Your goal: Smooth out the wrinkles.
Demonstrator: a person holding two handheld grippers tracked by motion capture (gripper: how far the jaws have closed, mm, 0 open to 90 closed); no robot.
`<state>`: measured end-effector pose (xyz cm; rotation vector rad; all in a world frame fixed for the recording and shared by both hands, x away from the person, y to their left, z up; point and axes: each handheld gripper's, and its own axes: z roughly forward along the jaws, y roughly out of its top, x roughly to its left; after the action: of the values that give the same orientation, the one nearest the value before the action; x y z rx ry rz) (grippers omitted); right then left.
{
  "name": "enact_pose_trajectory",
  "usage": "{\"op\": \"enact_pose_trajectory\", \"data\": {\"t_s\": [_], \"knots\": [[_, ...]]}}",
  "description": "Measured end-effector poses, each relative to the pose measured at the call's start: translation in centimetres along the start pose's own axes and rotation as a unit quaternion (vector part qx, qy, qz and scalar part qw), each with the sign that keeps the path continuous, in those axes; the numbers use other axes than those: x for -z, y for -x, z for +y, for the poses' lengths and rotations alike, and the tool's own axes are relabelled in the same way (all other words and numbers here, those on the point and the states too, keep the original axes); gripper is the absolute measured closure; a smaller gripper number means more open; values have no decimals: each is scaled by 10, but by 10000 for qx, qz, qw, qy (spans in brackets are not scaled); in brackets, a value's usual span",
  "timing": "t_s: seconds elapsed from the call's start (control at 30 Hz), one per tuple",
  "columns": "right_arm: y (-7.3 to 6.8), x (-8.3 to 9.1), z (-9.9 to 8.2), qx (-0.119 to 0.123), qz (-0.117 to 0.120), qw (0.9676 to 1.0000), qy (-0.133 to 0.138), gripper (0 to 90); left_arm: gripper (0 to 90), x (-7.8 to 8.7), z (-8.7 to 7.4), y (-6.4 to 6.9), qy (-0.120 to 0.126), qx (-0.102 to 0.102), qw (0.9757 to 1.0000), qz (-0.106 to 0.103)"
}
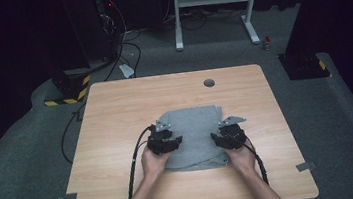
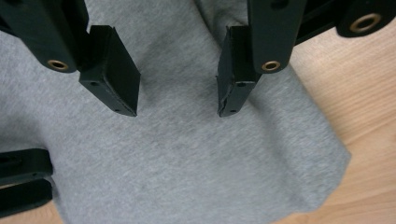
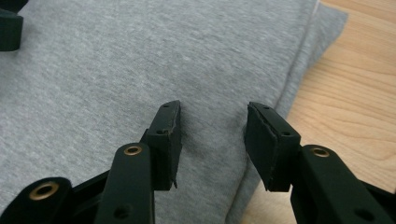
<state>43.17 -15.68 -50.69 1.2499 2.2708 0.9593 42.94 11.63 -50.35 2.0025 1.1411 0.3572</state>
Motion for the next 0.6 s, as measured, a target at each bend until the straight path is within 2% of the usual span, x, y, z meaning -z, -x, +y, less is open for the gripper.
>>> {"op": "enact_pose_trajectory", "data": {"t_s": [0.13, 0.2, 0.23, 0.33, 0.43, 0.47, 0.6], "knots": [[0, 11, -6, 6, 49, 9999, 90, 550, 463, 13, -10, 7, -21, -282, 9996, -12], [-1, 16, -9, -3, 96, 9999, 125, 550, 463, 15, -12, 9, -14, -316, 9995, -6], [-4, 21, -16, 5, 162, 9998, 123, 550, 462, 19, -18, 12, -29, -392, 9992, -35], [-8, 25, -25, 166, 170, 9997, 43, 547, 461, 21, -29, 17, -185, -615, 9979, 17], [-12, 27, -32, 262, 163, 9995, -11, 543, 458, 22, -35, 17, -193, -619, 9979, 17], [-13, 29, -38, 334, 149, 9993, -40, 538, 457, 24, -41, 16, -226, -627, 9978, 37], [-12, 32, -44, 353, 135, 9993, -19, 535, 457, 28, -48, 12, -167, -553, 9983, 19]]}}
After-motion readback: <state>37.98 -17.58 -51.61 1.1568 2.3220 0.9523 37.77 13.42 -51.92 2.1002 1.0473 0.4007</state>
